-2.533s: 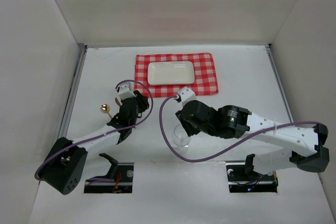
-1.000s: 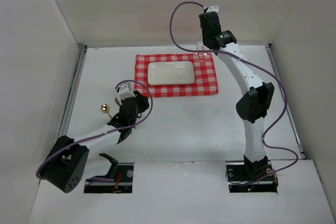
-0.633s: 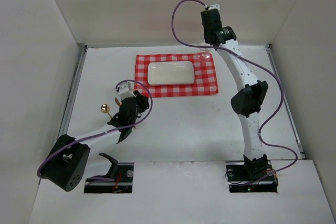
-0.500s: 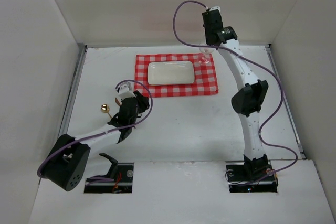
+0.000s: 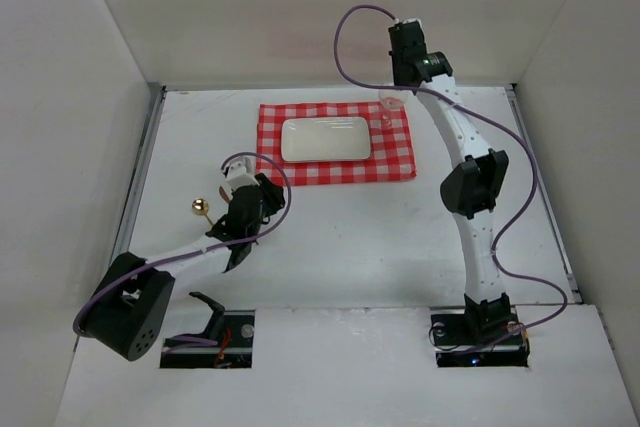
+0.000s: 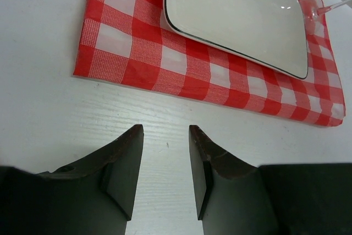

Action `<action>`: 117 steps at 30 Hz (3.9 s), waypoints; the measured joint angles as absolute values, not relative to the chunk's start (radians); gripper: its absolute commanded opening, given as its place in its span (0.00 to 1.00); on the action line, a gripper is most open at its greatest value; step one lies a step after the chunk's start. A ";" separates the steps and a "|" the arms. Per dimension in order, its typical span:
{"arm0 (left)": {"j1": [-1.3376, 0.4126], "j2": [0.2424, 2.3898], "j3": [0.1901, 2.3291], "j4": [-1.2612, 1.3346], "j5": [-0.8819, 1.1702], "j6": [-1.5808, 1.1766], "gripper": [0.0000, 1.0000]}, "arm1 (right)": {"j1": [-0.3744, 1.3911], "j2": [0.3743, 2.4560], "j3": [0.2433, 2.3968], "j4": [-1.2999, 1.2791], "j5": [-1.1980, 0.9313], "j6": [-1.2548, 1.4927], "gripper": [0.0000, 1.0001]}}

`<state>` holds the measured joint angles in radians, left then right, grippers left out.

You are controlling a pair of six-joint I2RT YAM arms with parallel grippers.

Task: Set the dinner table for one person

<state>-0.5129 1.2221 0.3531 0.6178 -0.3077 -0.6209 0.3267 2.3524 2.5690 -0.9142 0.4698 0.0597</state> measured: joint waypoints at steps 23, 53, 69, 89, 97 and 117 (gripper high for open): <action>-0.508 1.229 0.353 0.624 -0.295 -0.628 0.36 | 0.326 2.405 2.638 -0.882 0.471 0.072 0.42; -0.508 1.230 0.353 0.624 -0.295 -0.629 0.36 | 0.328 2.283 2.634 -0.859 0.470 0.076 0.46; -0.490 1.216 0.353 0.620 -0.303 -0.629 0.36 | 0.532 1.577 1.591 -0.359 0.265 0.202 0.19; -0.421 0.789 0.448 -0.033 -0.501 -0.859 0.30 | 0.896 1.299 0.807 0.128 0.191 0.415 0.26; -0.493 0.947 0.461 -0.275 -0.487 -1.031 0.36 | 0.896 1.052 0.618 0.123 0.203 0.435 0.30; -0.509 1.192 0.489 -0.287 -0.548 -1.104 0.33 | 0.976 1.109 0.535 0.234 0.179 0.492 0.32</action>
<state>-0.5091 1.1915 0.4892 -0.2867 -0.5480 -1.1042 0.9760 1.1091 0.5350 0.2344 0.1787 0.4919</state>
